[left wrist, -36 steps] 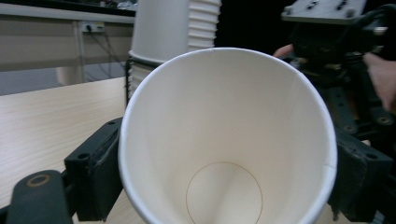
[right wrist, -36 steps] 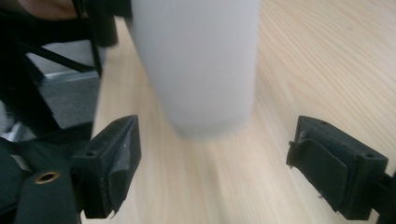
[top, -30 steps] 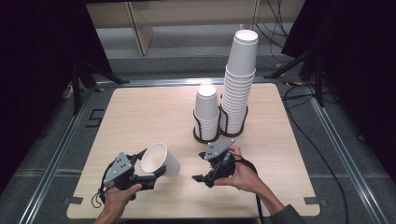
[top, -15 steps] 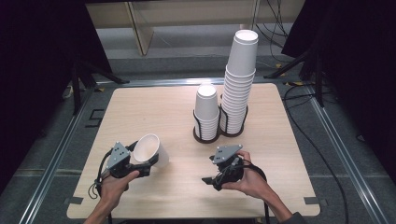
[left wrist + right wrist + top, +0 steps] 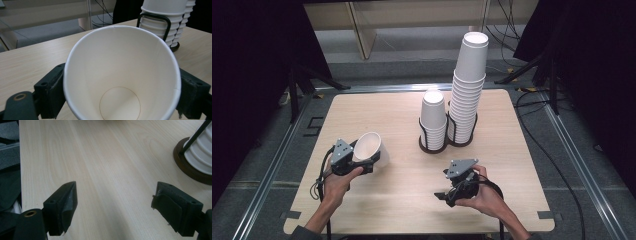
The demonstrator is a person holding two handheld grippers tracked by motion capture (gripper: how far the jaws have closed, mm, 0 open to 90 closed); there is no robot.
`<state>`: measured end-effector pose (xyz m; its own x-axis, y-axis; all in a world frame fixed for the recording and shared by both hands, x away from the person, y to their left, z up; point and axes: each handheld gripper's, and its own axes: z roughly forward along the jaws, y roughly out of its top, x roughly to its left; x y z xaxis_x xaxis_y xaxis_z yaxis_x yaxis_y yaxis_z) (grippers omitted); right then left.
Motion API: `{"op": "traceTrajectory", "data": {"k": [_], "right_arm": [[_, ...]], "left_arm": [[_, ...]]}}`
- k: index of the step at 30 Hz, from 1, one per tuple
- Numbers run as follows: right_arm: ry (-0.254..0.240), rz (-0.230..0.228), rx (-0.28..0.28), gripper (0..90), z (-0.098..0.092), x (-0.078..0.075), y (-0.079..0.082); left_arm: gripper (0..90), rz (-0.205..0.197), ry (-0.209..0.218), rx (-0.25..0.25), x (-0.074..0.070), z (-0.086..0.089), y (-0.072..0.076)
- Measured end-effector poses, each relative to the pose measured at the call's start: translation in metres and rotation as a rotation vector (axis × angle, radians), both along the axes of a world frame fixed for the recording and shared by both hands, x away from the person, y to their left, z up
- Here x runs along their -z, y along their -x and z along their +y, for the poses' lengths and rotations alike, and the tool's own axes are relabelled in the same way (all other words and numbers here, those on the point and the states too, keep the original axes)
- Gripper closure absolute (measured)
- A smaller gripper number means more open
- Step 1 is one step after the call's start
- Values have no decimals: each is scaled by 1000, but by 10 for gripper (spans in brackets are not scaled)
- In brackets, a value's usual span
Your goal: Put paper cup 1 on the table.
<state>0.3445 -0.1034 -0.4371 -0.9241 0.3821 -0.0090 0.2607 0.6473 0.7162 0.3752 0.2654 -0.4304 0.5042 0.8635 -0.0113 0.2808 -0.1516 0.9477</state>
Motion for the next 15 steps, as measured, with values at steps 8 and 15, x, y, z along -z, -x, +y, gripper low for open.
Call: {"op": "traceTrajectory", "data": {"k": [8,15], "right_arm": [[2,1,3,206,-5,4,0],[4,21,19,205,-9,5,1]], "left_arm": [[125,0,-30,-50,-1,2,-26],[123,12,-33,-92,1,7,-47]]}}
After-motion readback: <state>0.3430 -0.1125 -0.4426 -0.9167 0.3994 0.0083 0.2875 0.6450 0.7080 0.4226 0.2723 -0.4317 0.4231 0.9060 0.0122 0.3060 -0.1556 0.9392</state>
